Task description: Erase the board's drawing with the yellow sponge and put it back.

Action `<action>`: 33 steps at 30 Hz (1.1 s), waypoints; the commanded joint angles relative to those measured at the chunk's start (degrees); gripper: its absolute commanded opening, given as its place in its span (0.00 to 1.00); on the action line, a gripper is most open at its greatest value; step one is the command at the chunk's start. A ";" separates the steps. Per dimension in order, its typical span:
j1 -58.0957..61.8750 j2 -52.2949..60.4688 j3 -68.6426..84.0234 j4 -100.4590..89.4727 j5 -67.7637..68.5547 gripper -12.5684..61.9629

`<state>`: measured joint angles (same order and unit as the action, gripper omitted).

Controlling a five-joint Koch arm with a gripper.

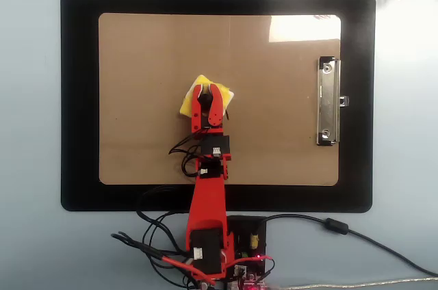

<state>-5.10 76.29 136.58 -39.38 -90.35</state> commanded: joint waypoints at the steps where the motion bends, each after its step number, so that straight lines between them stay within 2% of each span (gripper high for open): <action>1: 1.85 3.96 5.62 -0.79 -0.26 0.06; 7: 4.57 25.58 26.63 -0.53 0.70 0.06; 10: 5.54 32.26 30.15 0.00 0.79 0.06; 12: 5.98 29.97 29.36 0.00 0.79 0.06; 17: 8.61 9.93 10.81 -0.70 0.70 0.06; 20: 11.60 1.76 2.11 -0.88 0.70 0.06; 23: 15.91 3.69 4.92 -0.97 0.70 0.06; 30: 16.52 21.18 24.79 -3.78 0.70 0.06; 33: 16.52 20.21 23.29 -3.69 0.70 0.06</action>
<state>10.72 96.42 161.19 -42.36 -89.30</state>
